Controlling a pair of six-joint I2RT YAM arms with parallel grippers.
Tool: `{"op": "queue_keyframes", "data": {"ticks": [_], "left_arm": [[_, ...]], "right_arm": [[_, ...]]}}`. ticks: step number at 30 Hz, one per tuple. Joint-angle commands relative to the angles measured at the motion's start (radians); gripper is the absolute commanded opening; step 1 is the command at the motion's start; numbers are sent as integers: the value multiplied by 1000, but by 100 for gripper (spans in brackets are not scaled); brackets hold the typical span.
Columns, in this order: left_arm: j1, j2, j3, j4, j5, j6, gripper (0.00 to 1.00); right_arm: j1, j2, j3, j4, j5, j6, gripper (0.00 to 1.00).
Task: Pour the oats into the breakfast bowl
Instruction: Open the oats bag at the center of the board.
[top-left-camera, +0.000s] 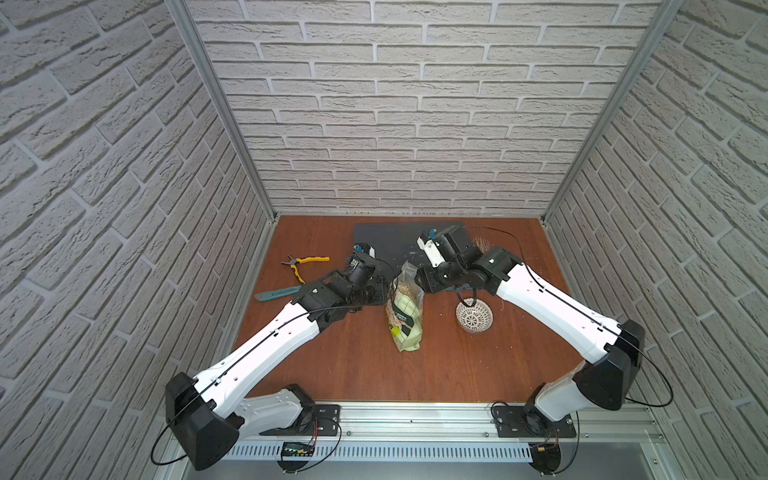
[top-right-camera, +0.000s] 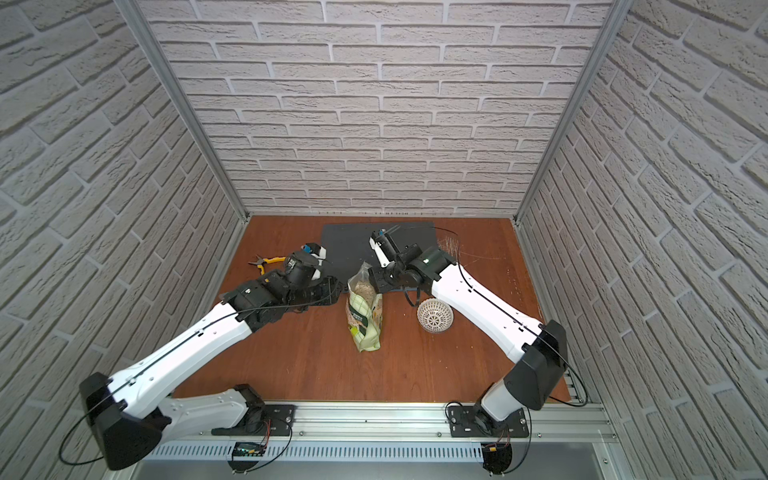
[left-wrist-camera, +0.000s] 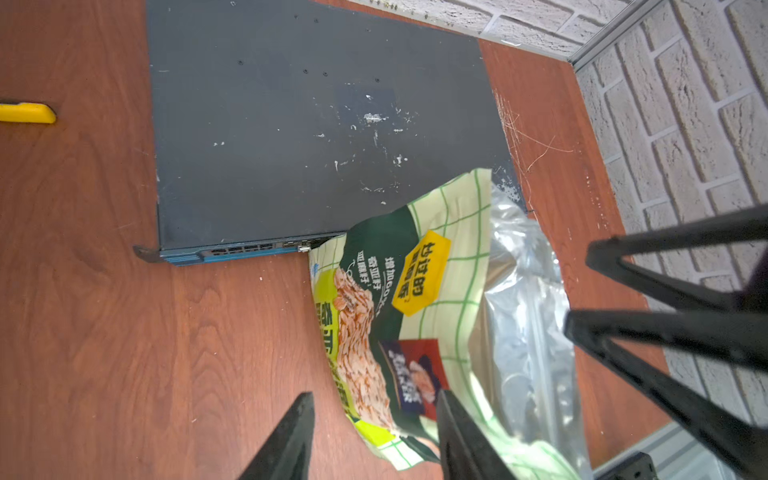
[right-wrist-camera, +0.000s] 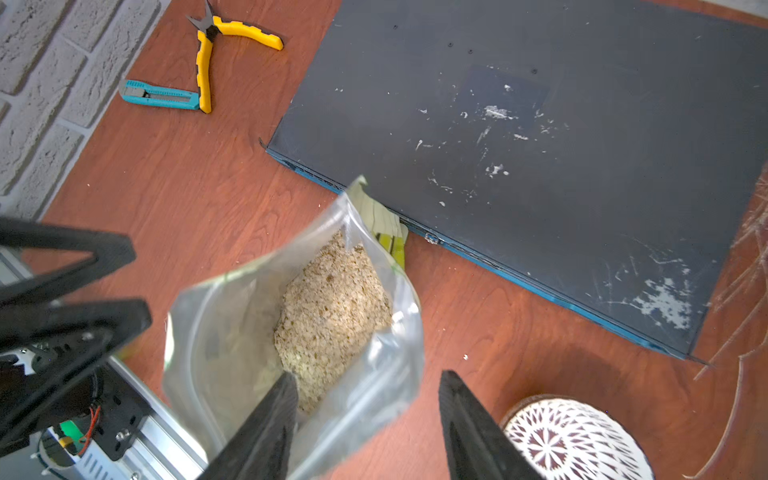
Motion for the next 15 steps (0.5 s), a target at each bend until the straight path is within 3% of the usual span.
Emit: {"op": "queue_keyframes", "data": {"ticks": [1, 7, 15], "left_arm": [[24, 54, 54, 27, 64, 76, 59], [64, 116, 118, 80, 179, 106, 65], [65, 180, 181, 74, 256, 151, 68]], "right_arm": [[0, -124, -104, 67, 9, 2, 68], [0, -264, -330, 192, -11, 102, 74], [11, -321, -376, 263, -76, 287, 81]]}}
